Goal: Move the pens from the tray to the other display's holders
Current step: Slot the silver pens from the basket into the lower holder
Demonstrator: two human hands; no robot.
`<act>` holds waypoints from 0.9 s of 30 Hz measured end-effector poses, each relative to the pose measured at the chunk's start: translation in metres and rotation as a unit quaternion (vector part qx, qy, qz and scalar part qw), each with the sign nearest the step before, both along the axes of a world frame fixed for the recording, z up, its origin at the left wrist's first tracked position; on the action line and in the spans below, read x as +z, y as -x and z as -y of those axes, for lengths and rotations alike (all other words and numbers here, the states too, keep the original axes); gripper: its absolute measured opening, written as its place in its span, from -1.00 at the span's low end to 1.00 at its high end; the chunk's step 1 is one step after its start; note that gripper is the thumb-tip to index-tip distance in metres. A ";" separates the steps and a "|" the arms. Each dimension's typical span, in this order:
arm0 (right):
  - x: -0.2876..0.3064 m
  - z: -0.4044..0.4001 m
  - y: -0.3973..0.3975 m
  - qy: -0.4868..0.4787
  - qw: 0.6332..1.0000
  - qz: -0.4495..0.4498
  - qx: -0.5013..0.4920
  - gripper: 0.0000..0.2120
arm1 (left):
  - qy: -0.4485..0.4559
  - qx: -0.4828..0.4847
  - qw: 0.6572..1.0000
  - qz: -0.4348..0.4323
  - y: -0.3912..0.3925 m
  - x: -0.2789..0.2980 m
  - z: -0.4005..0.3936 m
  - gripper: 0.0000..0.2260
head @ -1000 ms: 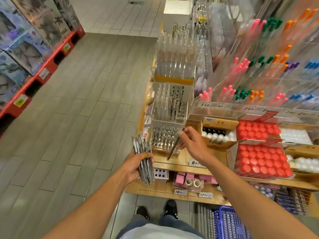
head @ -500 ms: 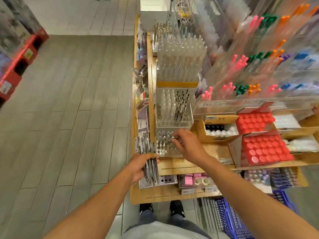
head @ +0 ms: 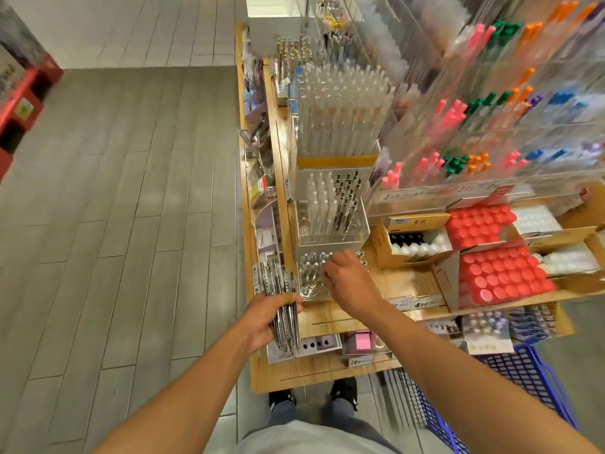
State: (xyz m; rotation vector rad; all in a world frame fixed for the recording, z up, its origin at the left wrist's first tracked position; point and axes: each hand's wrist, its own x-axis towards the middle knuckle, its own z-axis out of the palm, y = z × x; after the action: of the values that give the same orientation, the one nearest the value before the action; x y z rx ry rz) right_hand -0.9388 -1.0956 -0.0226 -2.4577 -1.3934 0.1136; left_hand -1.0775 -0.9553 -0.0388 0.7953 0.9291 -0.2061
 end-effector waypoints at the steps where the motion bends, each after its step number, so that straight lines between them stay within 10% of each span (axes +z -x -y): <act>1: -0.001 -0.001 0.001 0.016 1.000 0.008 -0.010 -0.85 | -0.002 -0.002 1.000 0.002 0.000 0.001 0.000 -0.57; 6: 0.009 -0.004 0.006 -0.041 0.992 -0.111 -0.031 -0.82 | 0.010 0.004 0.999 0.034 -0.001 0.005 0.003 -0.53; 17: 0.036 0.001 -0.003 -0.073 0.788 -0.605 -0.090 -0.82 | 0.093 -0.026 0.990 0.103 -0.002 0.000 0.007 -0.86; 24: 0.043 0.009 -0.008 -0.118 0.701 -0.699 -0.078 -0.96 | 0.108 -0.009 0.989 0.100 -0.003 -0.001 0.010 -0.81; 27: 0.049 0.008 -0.013 -0.167 0.751 -0.633 -0.084 -0.91 | 0.101 0.012 0.990 0.093 -0.002 -0.005 0.011 -0.76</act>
State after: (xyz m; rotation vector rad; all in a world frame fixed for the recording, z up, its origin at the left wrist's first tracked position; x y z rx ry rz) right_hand -0.9258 -1.1037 0.0261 -1.4890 -0.4711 1.1228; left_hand -1.0758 -0.9661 -0.0437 0.6051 0.7288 -0.1989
